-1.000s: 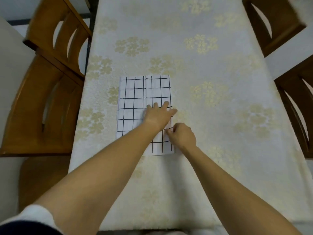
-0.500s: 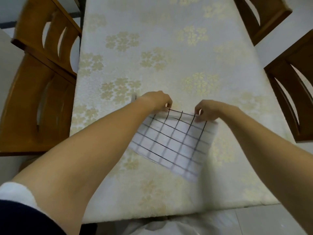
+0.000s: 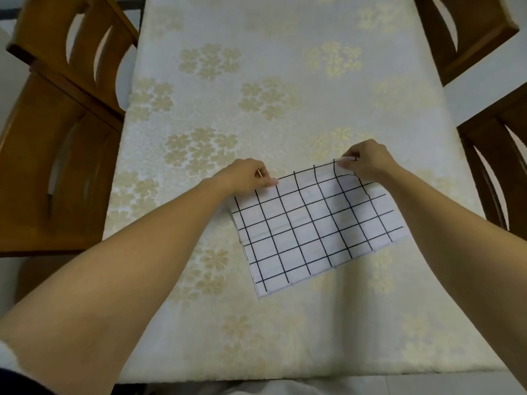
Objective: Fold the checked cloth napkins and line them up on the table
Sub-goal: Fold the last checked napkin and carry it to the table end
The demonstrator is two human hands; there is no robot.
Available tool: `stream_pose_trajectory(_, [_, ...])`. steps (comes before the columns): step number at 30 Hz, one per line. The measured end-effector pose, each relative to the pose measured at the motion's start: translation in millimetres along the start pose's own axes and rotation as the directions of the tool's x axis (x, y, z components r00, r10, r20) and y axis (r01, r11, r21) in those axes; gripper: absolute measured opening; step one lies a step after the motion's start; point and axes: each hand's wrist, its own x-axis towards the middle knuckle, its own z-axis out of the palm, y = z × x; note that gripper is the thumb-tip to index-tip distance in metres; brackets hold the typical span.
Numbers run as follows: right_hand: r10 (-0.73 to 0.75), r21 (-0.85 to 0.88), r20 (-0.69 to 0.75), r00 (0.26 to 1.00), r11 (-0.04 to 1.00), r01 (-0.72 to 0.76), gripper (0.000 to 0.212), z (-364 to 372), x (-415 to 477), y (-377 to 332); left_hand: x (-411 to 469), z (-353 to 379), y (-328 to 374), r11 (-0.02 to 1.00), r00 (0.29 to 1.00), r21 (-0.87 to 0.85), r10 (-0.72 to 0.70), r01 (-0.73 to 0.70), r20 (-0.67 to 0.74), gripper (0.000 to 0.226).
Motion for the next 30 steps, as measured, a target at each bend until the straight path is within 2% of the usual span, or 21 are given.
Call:
stream_pose_trajectory(3, [0.018, 0.069, -0.005, 1.000, 0.997, -0.018, 0.019, -5.1, 9.2, 1.6, 2.5, 1.4, -12.1, 0.989, 0.999, 0.145, -0.026, 0.021, 0.031, 0.041])
stream_pose_trajectory(6, [0.045, 0.118, -0.012, 0.999, 0.992, -0.043, 0.021, -10.7, 18.4, 9.8, 6.1, -5.1, -25.6, 0.997, 0.996, 0.049, -0.058, 0.061, -0.065, 0.035])
stream_pose_trajectory(9, [0.070, 0.171, -0.005, 0.998, 0.983, -0.068, 0.022, -10.7, 26.1, 15.1, 9.6, -14.6, -37.7, 0.996, 0.982, -0.001, -0.092, 0.093, -0.162, 0.020])
stream_pose_trajectory(12, [0.066, 0.155, 0.002, 0.998, 0.986, -0.065, 0.018, -10.7, 30.9, 16.7, 10.8, -24.5, -46.5, 0.990, 0.963, -0.062, -0.137, 0.126, -0.231, 0.015])
stream_pose_trajectory(18, [0.088, 0.111, -0.098, 0.991, 0.991, -0.077, 0.021, -4.9, 33.5, 19.8, 10.8, -38.2, -56.7, 0.981, 0.950, -0.081, -0.192, 0.178, -0.247, 0.015])
stream_pose_trajectory(20, [0.117, 0.043, -0.227, 0.967, 0.993, -0.110, 0.028, -0.9, 33.7, 16.2, 9.4, -33.1, -55.0, 0.977, 0.885, -0.064, -0.214, 0.206, -0.414, 0.028])
stream_pose_trajectory(22, [0.070, -0.038, -0.397, 0.915, 0.995, -0.093, 0.037, 8.7, 27.7, 5.7, 4.2, -16.9, -43.7, 0.977, 0.733, -0.007, -0.165, 0.214, -0.660, 0.046])
stream_pose_trajectory(23, [-0.003, -0.053, -0.446, 0.895, 0.998, -0.024, 0.040, 18.3, 21.4, -4.3, 1.5, -5.8, -32.4, 0.984, 0.676, 0.014, -0.110, 0.176, -0.729, 0.049])
stream_pose_trajectory(24, [-0.102, -0.074, -0.454, 0.885, 0.994, 0.077, 0.042, 31.7, 13.2, -17.3, -0.9, 8.0, -18.7, 0.991, 0.670, 0.039, -0.055, 0.124, -0.740, 0.049])
stream_pose_trajectory(26, [-0.317, -0.169, -0.363, 0.876, 0.947, 0.273, 0.046, 65.4, -4.3, -47.2, -0.7, 39.1, 4.2, 0.996, 0.750, 0.080, 0.016, 0.049, -0.661, 0.050])
stream_pose_trajectory(27, [-0.390, -0.215, -0.283, 0.876, 0.916, 0.338, 0.048, 83.8, -11.6, -60.4, 1.5, 54.1, 10.8, 0.994, 0.787, 0.093, 0.013, 0.056, -0.617, 0.051])
stream_pose_trajectory(28, [-0.420, -0.241, -0.205, 0.884, 0.897, 0.370, 0.051, 99.6, -16.9, -70.4, 4.8, 66.6, 13.6, 0.990, 0.817, 0.108, -0.009, 0.087, -0.577, 0.053])
stream_pose_trajectory(30, [-0.382, -0.249, -0.087, 0.920, 0.902, 0.352, 0.055, 121.8, -20.5, -77.9, 11.7, 84.4, 12.0, 0.974, 0.860, 0.146, -0.079, 0.175, -0.505, 0.057])
